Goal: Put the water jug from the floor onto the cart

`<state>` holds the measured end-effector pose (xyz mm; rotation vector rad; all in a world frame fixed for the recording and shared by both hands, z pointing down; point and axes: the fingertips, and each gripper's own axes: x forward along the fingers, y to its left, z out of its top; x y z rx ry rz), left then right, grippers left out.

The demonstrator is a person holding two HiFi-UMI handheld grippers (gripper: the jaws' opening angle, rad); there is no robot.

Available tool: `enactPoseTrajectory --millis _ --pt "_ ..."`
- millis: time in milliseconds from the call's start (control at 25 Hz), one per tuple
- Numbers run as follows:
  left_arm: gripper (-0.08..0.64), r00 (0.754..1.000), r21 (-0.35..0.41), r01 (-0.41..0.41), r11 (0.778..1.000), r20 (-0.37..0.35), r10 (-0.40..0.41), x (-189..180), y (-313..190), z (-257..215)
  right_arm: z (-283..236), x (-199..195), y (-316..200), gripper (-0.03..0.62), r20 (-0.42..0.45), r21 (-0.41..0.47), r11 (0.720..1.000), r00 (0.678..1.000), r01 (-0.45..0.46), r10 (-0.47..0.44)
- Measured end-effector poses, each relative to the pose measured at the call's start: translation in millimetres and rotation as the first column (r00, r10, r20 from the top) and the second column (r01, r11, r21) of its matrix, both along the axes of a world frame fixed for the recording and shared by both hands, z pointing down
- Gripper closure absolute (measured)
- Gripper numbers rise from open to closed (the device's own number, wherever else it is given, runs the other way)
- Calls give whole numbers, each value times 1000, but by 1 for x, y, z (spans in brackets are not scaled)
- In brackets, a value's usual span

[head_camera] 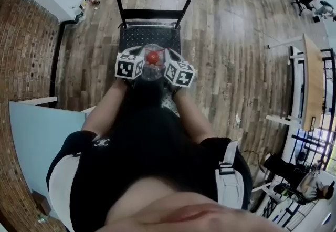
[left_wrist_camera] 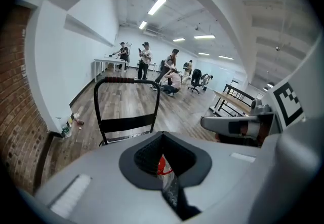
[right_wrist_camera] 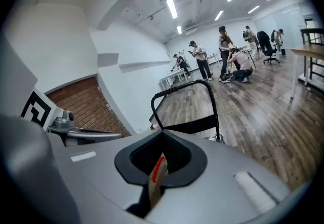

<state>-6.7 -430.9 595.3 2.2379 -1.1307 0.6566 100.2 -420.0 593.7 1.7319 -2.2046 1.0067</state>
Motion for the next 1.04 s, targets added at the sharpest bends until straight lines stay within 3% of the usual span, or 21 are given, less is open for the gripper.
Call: enactPoseTrajectory --millis 120,280,560,1040 --pt "560 1000 47 20 999 6 -20 -7 -9 -21 -17 9 -7 580 -5 41 999 1000 -21 21" --pt "560 995 128 31 991 94 -44 -18 -17 -35 -40 12 -7 580 -52 101 995 998 -14 19" --pt "560 993 86 83 993 72 -89 -29 -22 -30 -64 4 -14 580 -132 177 984 991 31 -8" --pt "560 994 79 73 994 79 -79 -36 -19 -25 -53 -8 -10 580 -116 141 990 993 30 -14"
